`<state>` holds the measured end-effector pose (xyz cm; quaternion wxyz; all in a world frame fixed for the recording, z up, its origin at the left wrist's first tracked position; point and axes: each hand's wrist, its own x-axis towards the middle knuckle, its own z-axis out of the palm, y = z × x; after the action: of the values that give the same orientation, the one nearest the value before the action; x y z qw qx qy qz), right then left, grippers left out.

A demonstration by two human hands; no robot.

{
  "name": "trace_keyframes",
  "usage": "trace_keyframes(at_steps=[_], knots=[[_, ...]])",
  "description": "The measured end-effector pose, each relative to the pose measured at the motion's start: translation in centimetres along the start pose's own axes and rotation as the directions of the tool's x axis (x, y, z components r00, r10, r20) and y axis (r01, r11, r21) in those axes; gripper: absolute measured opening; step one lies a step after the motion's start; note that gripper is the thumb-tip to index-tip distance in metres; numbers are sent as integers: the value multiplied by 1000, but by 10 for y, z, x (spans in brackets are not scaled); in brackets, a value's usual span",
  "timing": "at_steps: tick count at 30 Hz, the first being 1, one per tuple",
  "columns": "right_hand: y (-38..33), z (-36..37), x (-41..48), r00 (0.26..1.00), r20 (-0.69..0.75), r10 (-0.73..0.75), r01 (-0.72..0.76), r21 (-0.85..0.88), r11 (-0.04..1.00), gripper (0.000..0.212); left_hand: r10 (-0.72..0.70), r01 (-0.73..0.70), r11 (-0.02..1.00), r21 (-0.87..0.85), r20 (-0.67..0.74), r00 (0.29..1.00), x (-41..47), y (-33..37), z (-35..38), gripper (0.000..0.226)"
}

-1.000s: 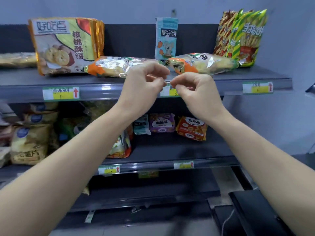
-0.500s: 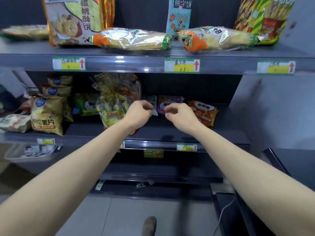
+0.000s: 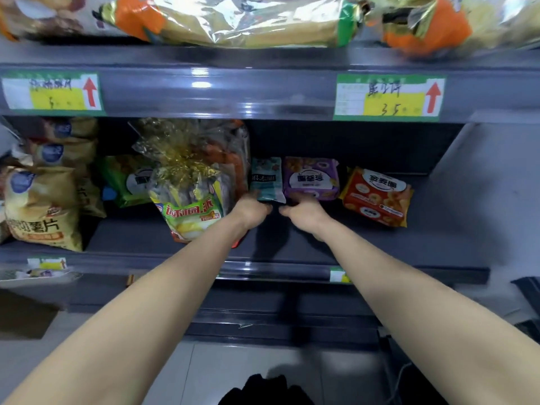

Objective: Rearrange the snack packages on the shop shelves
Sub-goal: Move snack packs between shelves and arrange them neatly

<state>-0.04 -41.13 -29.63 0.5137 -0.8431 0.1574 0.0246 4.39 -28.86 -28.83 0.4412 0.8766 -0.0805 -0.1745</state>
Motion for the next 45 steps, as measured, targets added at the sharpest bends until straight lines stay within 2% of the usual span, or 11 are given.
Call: trace_keyframes(at_steps=[7,12,17,23,27,29,32,35,39,42,45], knots=[[12,16,45,997,65,39,-38,-20,999,45,20,-18,999,-35,74,997,36,-8,18,38],[19,21,65,979,130,155,-158,20,987,59,-139,147,980,-131,73,988,53,-19,23,34],[20,23,69,990,85,113,-120,82,989,41,-200,217,936,-278,88,976,61,-15,28,29],[16,16,57,984,127,128,-151,194,969,38,-295,312,828,-467,111,949,55,-13,32,35],[15,9,47,956,202,212,-271,338,901,46,-223,278,761,-586,166,961,43,-8,36,38],[11,5,44,956,211,203,-279,448,849,38,-166,257,762,-594,205,965,35,-4,39,44],[6,2,45,970,106,219,-241,529,814,25,-144,242,777,-581,210,967,28,0,40,49],[6,5,52,971,-62,230,-177,456,872,23,-121,237,810,-536,241,963,22,-1,37,54],[2,7,57,959,-213,186,-145,196,970,16,-125,213,847,-486,206,970,18,-5,31,57],[-3,1,57,966,-221,133,-142,-26,990,19,-131,158,876,-455,92,987,15,-6,23,47],[1,-8,54,971,-188,145,-156,-47,987,17,-91,59,946,-318,-86,992,16,-8,18,44]])
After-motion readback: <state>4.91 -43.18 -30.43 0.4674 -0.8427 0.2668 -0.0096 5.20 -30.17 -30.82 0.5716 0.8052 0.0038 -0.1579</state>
